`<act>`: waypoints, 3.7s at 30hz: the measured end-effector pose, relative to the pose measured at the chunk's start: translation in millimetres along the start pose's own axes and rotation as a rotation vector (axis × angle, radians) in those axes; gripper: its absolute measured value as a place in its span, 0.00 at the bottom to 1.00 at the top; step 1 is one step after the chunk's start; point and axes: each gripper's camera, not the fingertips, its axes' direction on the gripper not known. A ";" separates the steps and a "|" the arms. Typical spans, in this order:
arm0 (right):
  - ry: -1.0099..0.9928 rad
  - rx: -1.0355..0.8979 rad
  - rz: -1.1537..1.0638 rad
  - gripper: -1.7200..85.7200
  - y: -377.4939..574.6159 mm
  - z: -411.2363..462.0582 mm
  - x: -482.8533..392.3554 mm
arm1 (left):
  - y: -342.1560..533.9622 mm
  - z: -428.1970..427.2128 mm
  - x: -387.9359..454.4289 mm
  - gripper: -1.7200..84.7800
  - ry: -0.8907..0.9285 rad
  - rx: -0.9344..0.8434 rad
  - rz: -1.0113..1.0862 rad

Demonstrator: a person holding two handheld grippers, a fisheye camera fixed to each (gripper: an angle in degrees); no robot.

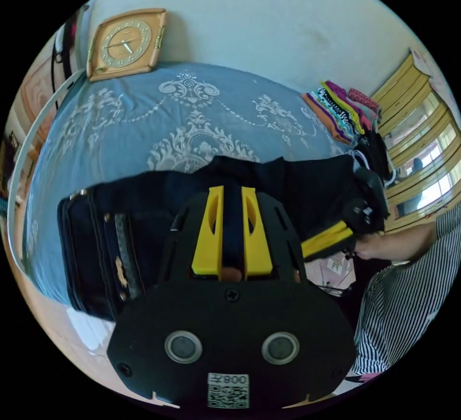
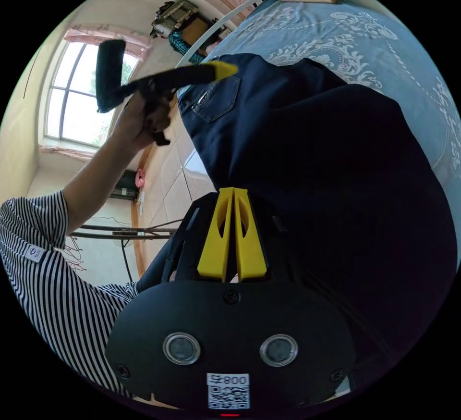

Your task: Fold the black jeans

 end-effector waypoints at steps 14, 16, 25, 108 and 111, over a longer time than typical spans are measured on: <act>-0.040 -0.036 -0.042 0.02 35.3 28.1 30.1 | -140.9 26.3 32.4 0.05 -0.100 -0.281 0.075; -0.014 -0.031 -0.059 0.02 44.8 28.3 31.0 | -148.9 16.7 36.1 0.04 -0.097 -0.261 0.044; 0.007 -0.032 -0.086 0.02 81.9 24.4 49.6 | -168.7 -7.2 66.4 0.03 -0.092 -0.292 -0.098; 0.361 0.784 0.937 0.10 1139.8 -479.7 583.9 | -555.5 -289.6 930.0 0.05 0.226 -0.492 0.510; 0.374 0.742 0.928 0.10 1143.7 -482.1 600.8 | -562.6 -300.0 937.7 0.05 0.226 -0.517 0.488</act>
